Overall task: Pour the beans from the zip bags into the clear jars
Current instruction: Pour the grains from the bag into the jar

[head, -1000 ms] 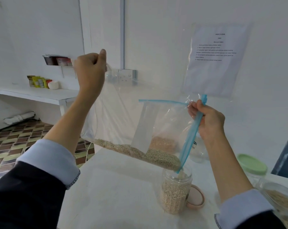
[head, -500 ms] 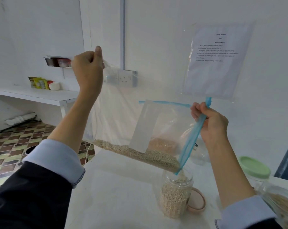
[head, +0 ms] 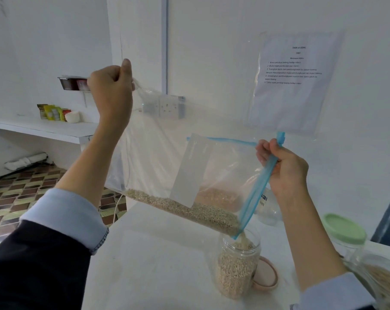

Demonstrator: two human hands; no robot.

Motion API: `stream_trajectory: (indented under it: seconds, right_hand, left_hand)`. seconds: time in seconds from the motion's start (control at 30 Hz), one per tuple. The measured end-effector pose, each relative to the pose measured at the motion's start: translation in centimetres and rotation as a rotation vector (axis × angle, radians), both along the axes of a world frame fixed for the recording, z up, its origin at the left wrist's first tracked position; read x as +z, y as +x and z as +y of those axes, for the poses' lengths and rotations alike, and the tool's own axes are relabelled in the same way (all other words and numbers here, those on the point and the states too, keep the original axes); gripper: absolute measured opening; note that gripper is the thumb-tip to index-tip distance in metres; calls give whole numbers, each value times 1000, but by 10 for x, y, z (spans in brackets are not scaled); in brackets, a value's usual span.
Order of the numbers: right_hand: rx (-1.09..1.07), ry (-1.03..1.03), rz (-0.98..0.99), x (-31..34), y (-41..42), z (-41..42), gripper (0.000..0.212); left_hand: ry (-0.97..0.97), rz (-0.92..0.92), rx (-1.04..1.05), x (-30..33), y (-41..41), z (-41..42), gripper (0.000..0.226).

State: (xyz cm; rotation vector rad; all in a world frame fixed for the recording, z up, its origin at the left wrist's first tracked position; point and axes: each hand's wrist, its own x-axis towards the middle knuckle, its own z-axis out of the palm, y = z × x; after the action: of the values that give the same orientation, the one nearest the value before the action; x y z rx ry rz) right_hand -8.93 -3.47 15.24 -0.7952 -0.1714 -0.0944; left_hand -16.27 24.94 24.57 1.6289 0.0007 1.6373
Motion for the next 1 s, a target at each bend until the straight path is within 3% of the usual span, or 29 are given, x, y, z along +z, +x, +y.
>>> stream_trajectory:
  seconds: [1.0]
  right_hand:
    - [-24, -6, 12, -8, -13, -7, 10]
  left_hand:
    - [78, 83, 21, 0, -8, -8, 52]
